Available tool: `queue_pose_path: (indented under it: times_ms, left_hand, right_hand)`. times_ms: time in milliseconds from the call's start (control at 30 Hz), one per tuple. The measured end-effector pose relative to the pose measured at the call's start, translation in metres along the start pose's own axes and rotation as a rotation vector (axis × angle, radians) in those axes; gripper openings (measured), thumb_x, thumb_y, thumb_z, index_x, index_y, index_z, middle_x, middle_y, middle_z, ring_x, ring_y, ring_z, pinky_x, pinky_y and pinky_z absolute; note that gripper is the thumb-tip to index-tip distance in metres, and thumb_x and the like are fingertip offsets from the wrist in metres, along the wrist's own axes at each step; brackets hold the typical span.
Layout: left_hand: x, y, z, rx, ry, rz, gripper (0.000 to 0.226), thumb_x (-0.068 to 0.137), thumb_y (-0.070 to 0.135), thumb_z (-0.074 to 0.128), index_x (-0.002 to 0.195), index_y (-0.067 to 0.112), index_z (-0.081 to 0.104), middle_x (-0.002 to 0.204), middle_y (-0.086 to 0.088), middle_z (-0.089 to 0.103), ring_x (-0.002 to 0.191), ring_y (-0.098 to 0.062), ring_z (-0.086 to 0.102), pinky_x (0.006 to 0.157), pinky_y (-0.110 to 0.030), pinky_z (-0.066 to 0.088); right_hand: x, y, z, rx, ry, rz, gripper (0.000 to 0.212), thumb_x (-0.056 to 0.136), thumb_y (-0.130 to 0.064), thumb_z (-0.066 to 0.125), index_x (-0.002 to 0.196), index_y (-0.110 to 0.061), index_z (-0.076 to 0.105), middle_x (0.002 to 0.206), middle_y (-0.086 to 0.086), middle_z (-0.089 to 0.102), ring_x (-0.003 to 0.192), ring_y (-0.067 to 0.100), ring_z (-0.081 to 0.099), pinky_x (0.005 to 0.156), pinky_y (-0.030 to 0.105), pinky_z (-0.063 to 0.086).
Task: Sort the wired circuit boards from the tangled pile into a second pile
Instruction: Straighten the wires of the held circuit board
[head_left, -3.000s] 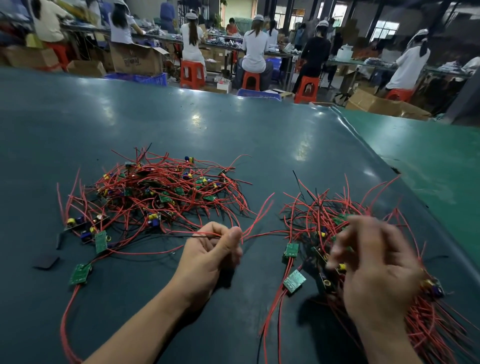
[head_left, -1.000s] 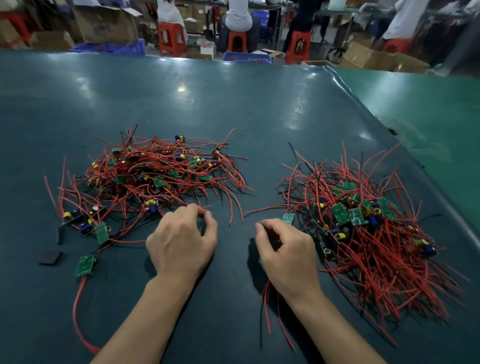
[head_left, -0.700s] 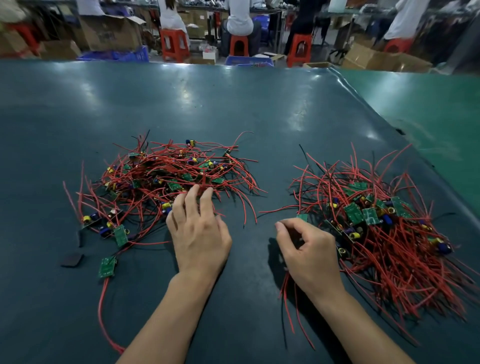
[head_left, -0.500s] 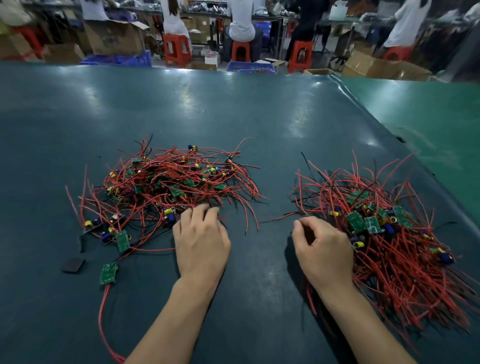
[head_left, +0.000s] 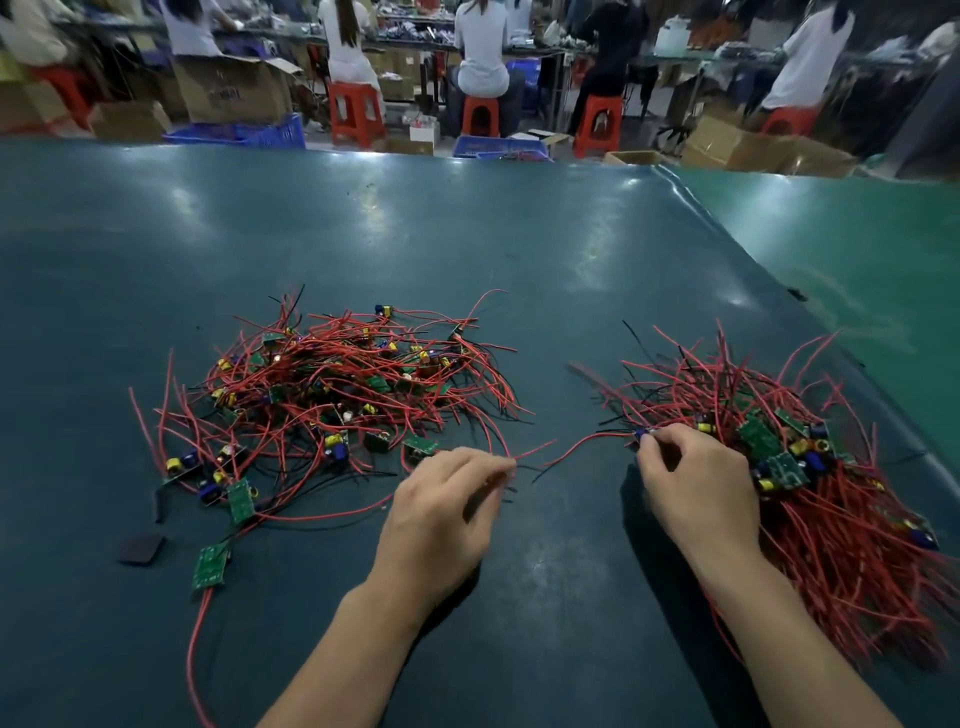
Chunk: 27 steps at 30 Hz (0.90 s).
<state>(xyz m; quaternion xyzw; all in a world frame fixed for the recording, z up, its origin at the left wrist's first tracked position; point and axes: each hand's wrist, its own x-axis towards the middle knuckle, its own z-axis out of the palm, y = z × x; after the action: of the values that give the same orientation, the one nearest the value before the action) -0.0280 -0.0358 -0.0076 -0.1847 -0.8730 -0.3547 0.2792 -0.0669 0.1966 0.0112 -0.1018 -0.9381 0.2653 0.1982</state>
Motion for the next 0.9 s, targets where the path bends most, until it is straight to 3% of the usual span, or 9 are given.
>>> queue_pose_path:
  times_ms: [100,200,267,367,467,567,667,833,900]
  left_hand:
    - [-0.003,0.004,0.001,-0.101,-0.107,0.034,0.020,0.084,0.010,0.070,0.103,0.012,0.074,0.095,0.005,0.071,0.087,-0.018,0.068,0.074,-0.036,0.055]
    - [-0.002,0.002,0.000,0.020,0.025,0.086,0.016,0.081,0.009,0.065,0.094,0.010,0.074,0.091,0.002,0.069,0.084,-0.021,0.063,0.075,-0.039,0.050]
    - [0.002,-0.004,0.000,0.176,0.134,-0.033,0.016,0.080,0.011,0.067,0.096,0.010,0.073,0.094,-0.001,0.066,0.088,-0.024,0.059,0.079,-0.042,0.048]
    - [0.004,-0.008,0.001,0.227,0.024,-0.212,0.030,0.082,0.027,0.068,0.108,0.012,0.071,0.109,-0.003,0.064,0.105,-0.025,0.055,0.091,-0.041,0.046]
    - [0.005,-0.006,0.005,0.276,-0.119,-0.193,0.031,0.087,0.035,0.063,0.112,0.017,0.070,0.114,0.004,0.066,0.109,-0.021,0.055,0.091,-0.039,0.044]
    - [0.006,-0.006,0.004,0.194,-0.130,-0.219,0.020,0.089,0.028,0.068,0.107,0.021,0.067,0.110,0.007,0.063,0.105,-0.018,0.054,0.091,-0.037,0.043]
    - [0.006,-0.006,0.000,0.025,-0.116,-0.257,0.025,0.087,0.023,0.072,0.110,0.021,0.064,0.105,0.010,0.056,0.095,-0.010,0.055,0.088,-0.031,0.048]
    - [0.006,-0.001,-0.002,-0.224,-0.012,-0.166,0.016,0.088,0.024,0.071,0.103,0.018,0.071,0.103,0.010,0.064,0.092,-0.007,0.064,0.081,-0.018,0.050]
    - [0.005,0.000,-0.004,-0.354,0.029,-0.230,0.009,0.087,0.028,0.072,0.096,0.025,0.072,0.095,0.010,0.069,0.088,-0.012,0.068,0.078,-0.019,0.051]
  right_hand:
    - [0.009,0.005,-0.007,-0.013,-0.058,0.047,0.021,0.092,-0.031,0.058,0.087,-0.016,0.071,0.084,0.011,0.071,0.078,0.034,0.062,0.064,0.035,0.045]
    - [0.011,0.000,-0.015,0.019,-0.167,0.011,0.019,0.091,-0.031,0.061,0.089,-0.017,0.073,0.086,0.008,0.073,0.083,0.032,0.065,0.072,0.036,0.049]
    - [0.005,-0.006,-0.023,0.114,-0.238,-0.057,0.014,0.090,-0.026,0.066,0.079,-0.019,0.072,0.076,-0.001,0.070,0.077,0.024,0.065,0.072,0.032,0.046]
    - [-0.012,-0.016,-0.034,0.233,-0.322,-0.190,0.014,0.089,-0.021,0.069,0.076,-0.018,0.072,0.063,-0.013,0.063,0.058,0.005,0.055,0.064,0.028,0.046]
    - [-0.026,-0.025,-0.038,0.274,-0.411,-0.274,0.011,0.091,-0.021,0.067,0.082,-0.019,0.073,0.065,-0.017,0.063,0.060,0.002,0.057,0.064,0.026,0.052]
    - [-0.033,-0.029,-0.032,0.244,-0.481,-0.328,0.011,0.092,-0.017,0.065,0.097,-0.021,0.074,0.084,-0.015,0.070,0.077,0.000,0.062,0.074,0.012,0.046]
    - [-0.037,-0.027,-0.021,0.279,-0.544,-0.253,0.022,0.092,-0.013,0.064,0.112,-0.020,0.070,0.082,-0.018,0.063,0.074,-0.007,0.059,0.073,0.005,0.041]
    - [-0.036,-0.025,-0.016,0.428,-0.616,-0.122,0.034,0.090,-0.004,0.066,0.106,-0.034,0.069,0.084,-0.007,0.067,0.070,0.021,0.067,0.066,0.029,0.057]
    - [-0.036,-0.029,-0.018,0.559,-0.685,-0.117,0.048,0.087,0.001,0.067,0.104,-0.044,0.067,0.090,-0.001,0.068,0.074,0.030,0.068,0.062,0.028,0.056]
